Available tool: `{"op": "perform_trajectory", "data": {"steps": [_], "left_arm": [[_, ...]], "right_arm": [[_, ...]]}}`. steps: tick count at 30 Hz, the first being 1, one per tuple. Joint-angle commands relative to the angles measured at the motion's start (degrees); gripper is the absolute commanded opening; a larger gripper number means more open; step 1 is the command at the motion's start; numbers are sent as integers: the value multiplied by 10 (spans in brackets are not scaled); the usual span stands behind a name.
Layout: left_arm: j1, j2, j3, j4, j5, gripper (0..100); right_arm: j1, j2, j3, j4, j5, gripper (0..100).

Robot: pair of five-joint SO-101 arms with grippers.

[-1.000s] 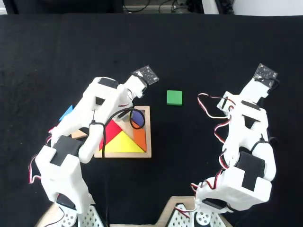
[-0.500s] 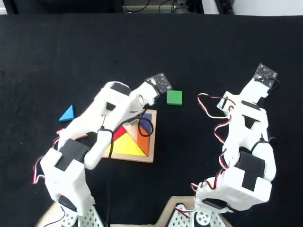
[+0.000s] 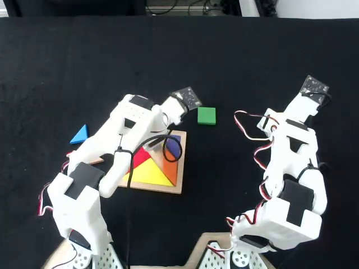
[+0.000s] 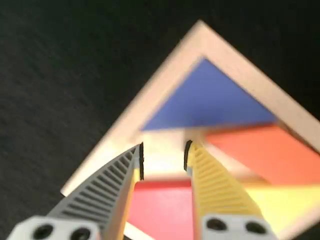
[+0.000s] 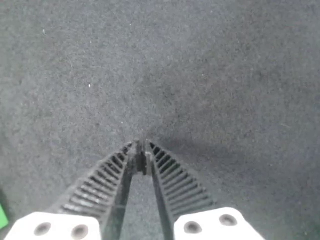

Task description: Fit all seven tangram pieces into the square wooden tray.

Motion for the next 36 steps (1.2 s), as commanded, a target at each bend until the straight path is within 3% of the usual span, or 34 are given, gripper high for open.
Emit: {"op": "perform_trajectory", "data": {"steps": [1, 8, 17, 24, 31, 36], "left_arm": [[28, -10, -15, 49, 0, 162], [33, -72, 2, 50, 25, 164], [95, -87, 77, -6, 40, 162], [59, -129, 61, 0, 40, 164], [38, -346, 59, 138, 40, 163], [-48, -575, 80, 193, 43, 163]], "right_arm": [[-10, -24, -37, -9, -2, 11], [-10, -24, -37, -9, -2, 11], [-9, -24, -37, -9, -2, 11], [-9, -24, -37, -9, -2, 11], [-9, -24, -37, -9, -2, 11], [-10, -24, -37, -9, -2, 11]]}}
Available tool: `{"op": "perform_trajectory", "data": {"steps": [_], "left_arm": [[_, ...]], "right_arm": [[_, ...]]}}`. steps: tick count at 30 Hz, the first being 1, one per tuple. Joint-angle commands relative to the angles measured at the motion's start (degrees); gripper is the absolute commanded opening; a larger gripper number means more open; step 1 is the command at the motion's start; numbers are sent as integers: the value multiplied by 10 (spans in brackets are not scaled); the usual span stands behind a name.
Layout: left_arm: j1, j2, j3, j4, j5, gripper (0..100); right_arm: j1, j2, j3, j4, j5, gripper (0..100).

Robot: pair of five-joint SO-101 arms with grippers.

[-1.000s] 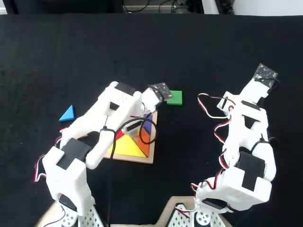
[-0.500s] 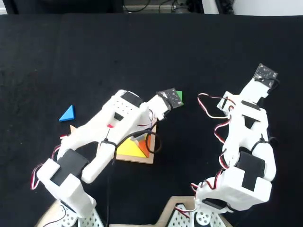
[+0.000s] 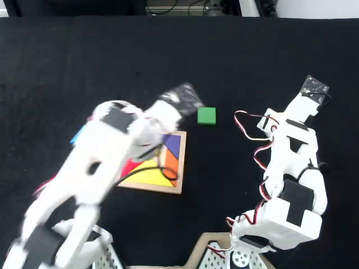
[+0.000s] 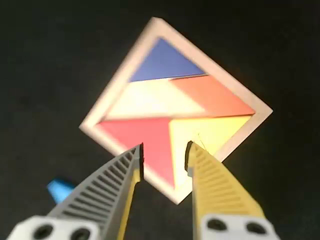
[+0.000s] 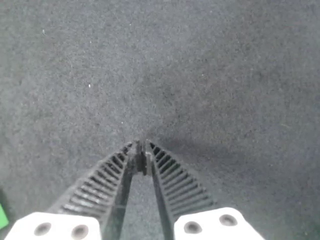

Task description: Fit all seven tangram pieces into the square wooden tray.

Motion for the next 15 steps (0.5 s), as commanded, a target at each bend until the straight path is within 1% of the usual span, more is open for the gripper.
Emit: {"op": "perform_trajectory", "data": {"steps": [1, 4, 6, 7, 11, 14, 15], "left_arm": [[-73, -183, 23, 22, 16, 163], [-126, -277, 95, -6, 73, 162], [-175, -319, 142, -25, 112, 162], [-198, -331, 164, -34, 129, 162], [-296, -333, 236, -63, 176, 162], [-382, -325, 286, -88, 180, 162], [-410, -325, 302, -95, 180, 162]], "right_arm": [[-10, -24, -37, -9, -2, 11], [-12, -24, -37, -9, -2, 11], [-25, -24, -35, -8, 1, 11], [-33, -24, -31, -8, 14, 11], [-79, -24, -25, 3, 117, 11], [-135, -24, -38, 54, 178, 11], [-157, -24, -51, 86, 202, 11]]}}
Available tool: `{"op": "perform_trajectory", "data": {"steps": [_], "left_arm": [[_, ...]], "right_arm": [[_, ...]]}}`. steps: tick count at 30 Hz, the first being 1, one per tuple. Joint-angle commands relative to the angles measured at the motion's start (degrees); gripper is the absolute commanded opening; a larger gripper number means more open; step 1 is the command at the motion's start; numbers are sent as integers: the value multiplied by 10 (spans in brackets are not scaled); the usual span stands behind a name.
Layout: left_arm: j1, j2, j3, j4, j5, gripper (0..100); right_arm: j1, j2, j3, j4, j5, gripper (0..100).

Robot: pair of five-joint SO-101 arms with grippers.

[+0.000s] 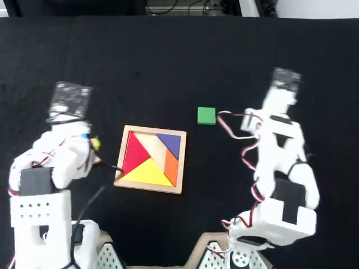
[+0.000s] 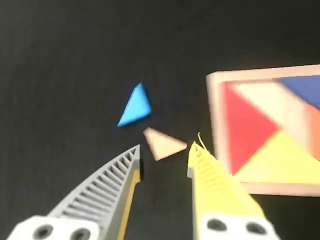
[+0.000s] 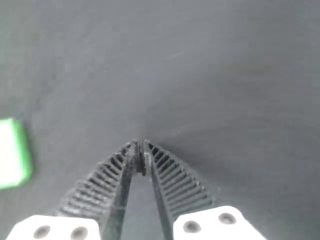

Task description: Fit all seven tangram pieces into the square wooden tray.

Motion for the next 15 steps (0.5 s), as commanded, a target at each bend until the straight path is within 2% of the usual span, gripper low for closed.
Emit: {"op": "perform_trajectory", "data": {"steps": [1, 6, 13, 15], "left_arm": [[-102, -1, 43, -33, 11, 162], [-129, -3, 164, -114, 65, 162], [-140, 3, 286, -284, 114, 162], [-142, 1, 303, -310, 144, 162]], "right_arm": [[-74, -24, -73, 96, 86, 11], [-137, -24, -175, 292, 151, 11], [-229, -3, -200, 343, 280, 11], [-248, 34, -225, 351, 289, 11]]}}
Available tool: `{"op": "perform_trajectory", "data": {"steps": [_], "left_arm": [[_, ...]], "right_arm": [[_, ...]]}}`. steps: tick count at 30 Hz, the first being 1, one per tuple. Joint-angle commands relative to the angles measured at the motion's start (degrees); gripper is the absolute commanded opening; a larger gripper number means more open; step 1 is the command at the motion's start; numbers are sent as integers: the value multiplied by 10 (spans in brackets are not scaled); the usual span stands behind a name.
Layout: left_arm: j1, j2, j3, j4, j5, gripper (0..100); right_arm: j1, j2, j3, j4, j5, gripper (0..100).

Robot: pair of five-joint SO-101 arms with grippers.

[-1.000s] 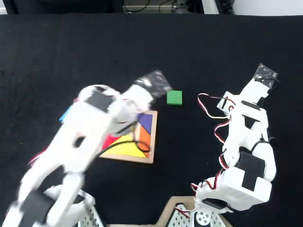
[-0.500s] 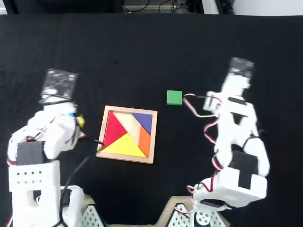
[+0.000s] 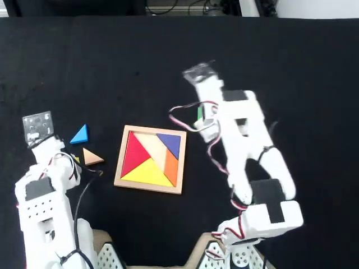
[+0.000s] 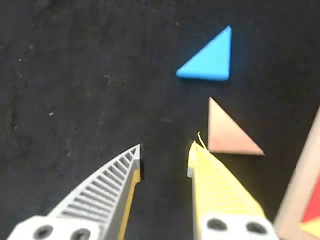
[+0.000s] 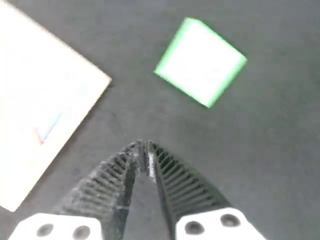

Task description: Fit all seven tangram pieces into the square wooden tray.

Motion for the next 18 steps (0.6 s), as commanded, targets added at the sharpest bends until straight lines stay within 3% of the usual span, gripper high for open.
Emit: {"op": "perform_trajectory", "data": {"steps": [1, 10, 18], "left_arm": [[-8, 1, 13, -51, 40, 162], [-51, 1, 17, -62, 82, 162], [-51, 1, 17, -62, 81, 162]], "right_arm": [[-33, 46, -68, 18, 21, 11], [-28, 275, -291, 74, 0, 11], [-31, 408, -472, 142, 2, 11]]}}
